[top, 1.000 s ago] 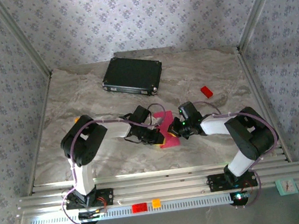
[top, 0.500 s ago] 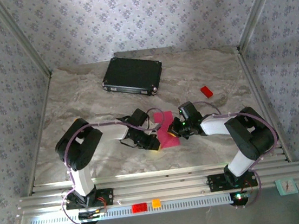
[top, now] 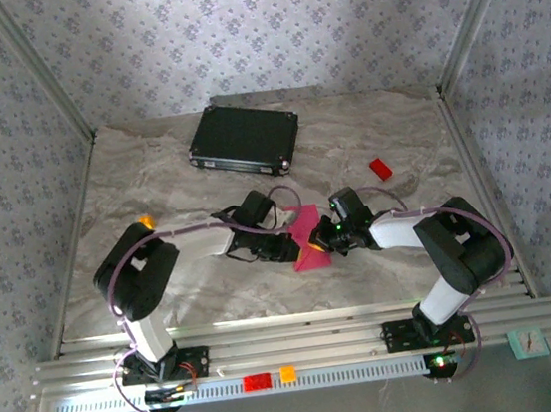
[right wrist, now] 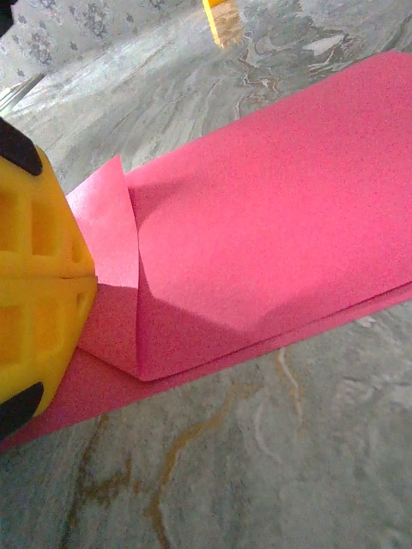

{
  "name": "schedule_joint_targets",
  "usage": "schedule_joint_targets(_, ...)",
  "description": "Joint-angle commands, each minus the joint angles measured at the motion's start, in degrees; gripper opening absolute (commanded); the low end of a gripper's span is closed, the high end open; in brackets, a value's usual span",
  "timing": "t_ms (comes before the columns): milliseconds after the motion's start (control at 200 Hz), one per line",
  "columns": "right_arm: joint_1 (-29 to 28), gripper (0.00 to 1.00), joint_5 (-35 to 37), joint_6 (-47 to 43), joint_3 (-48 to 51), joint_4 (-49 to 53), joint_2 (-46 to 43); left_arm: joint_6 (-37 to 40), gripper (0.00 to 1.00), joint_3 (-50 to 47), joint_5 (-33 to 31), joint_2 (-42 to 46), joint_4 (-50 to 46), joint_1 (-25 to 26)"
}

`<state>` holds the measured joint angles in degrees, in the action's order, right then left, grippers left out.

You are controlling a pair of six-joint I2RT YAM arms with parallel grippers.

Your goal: Fold a paper plane with a square sheet of paper (pick it up from the middle)

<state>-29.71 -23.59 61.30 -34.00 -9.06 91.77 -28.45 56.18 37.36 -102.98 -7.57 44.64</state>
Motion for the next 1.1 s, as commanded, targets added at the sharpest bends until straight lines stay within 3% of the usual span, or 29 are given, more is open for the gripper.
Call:
schedule_joint_targets(0, 0.0, 0.0, 4.3, 0.2, 3.2, 10.1, 3.3, -2.6, 0.12, 3.5, 1.8, -4.2, 3.7, 0.1)
schedule_joint_targets(220, 0.1, 0.0, 4.2, 0.0, 3.4, 10.3, 3.0, -1.1, 0.12, 3.5, 2.7, -8.5, 1.5, 0.6)
schedule_joint_targets(625, 0.5, 0.0, 4.3, -0.4, 3.9, 10.2, 3.0, 9.0, 0.12, -3.0, -3.7, -0.7, -10.9, 2.4)
schedule_joint_targets(875, 0.6, 0.0, 4.1, -0.3, 3.9, 10.1, 3.2, 2.2, 0.08, -2.5, -6.0, 6.3, -2.9, 2.5)
schedule_joint_targets(1094, 0.5, 0.0, 4.2, -0.1, 3.9, 9.5, 3.3, -0.8, 0.09, 2.1, -1.6, 2.0, 1.3, 2.3)
